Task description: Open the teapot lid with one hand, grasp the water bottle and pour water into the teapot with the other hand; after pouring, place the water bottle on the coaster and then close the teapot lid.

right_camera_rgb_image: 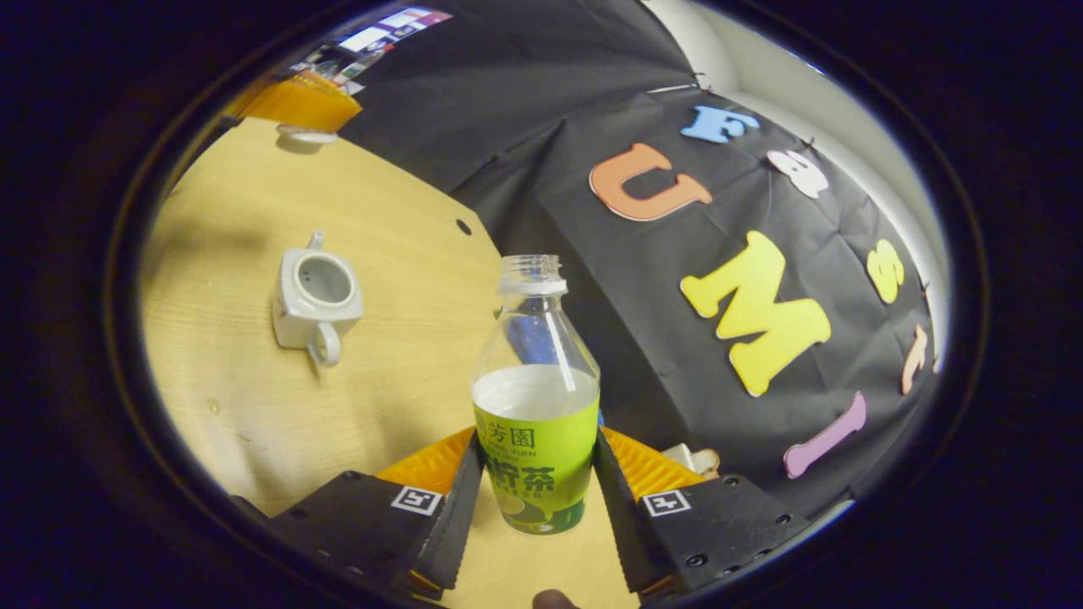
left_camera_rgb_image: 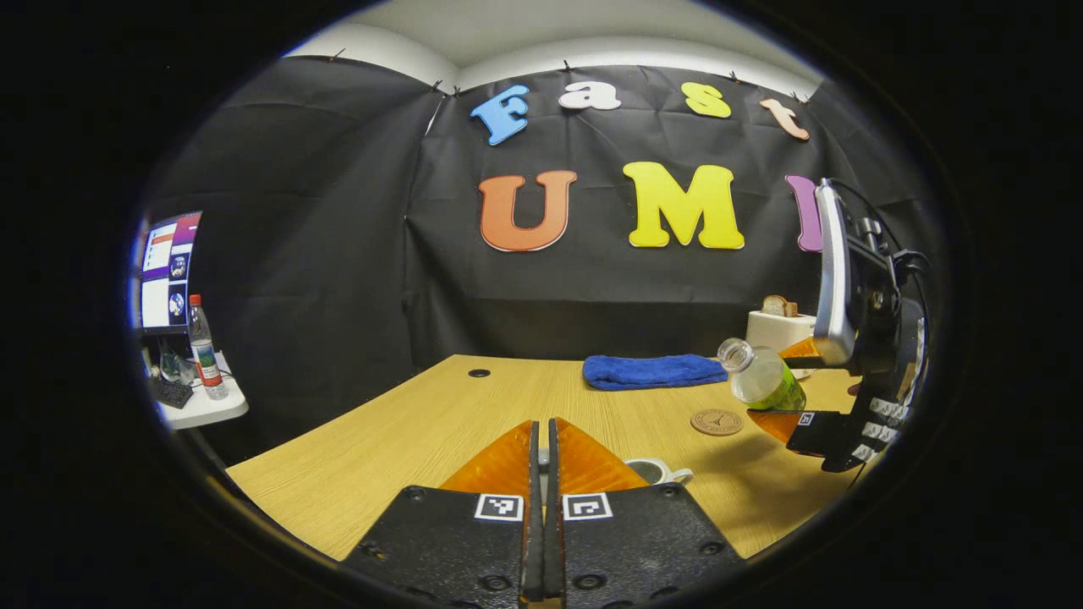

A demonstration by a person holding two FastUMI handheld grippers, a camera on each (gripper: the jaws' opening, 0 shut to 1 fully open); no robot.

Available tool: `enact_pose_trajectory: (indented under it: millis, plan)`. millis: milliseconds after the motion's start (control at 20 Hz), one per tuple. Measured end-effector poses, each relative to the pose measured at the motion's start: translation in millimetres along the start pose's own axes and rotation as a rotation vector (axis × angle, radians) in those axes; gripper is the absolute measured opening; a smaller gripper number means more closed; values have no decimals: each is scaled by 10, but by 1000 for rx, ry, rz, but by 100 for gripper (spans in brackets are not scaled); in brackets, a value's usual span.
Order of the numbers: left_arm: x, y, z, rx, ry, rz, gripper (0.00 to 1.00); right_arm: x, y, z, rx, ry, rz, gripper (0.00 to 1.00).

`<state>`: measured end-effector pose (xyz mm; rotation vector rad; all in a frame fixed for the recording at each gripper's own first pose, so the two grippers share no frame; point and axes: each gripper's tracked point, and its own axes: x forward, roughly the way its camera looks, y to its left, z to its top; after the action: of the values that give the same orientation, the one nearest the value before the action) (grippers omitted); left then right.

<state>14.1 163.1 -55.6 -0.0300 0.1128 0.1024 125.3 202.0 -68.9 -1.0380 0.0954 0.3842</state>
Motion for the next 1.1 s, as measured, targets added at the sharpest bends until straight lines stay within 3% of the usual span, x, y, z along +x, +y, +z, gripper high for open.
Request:
enact_pose_trajectory:
  millis: [450, 1100]
  plan:
    - [38, 80, -84, 24, 1, -37, 3, 88, 137, 218, -348, -52, -31, 72]
    - [48, 354, -238, 8, 48, -18, 3, 94, 240, 419, -695, -113, -65, 72]
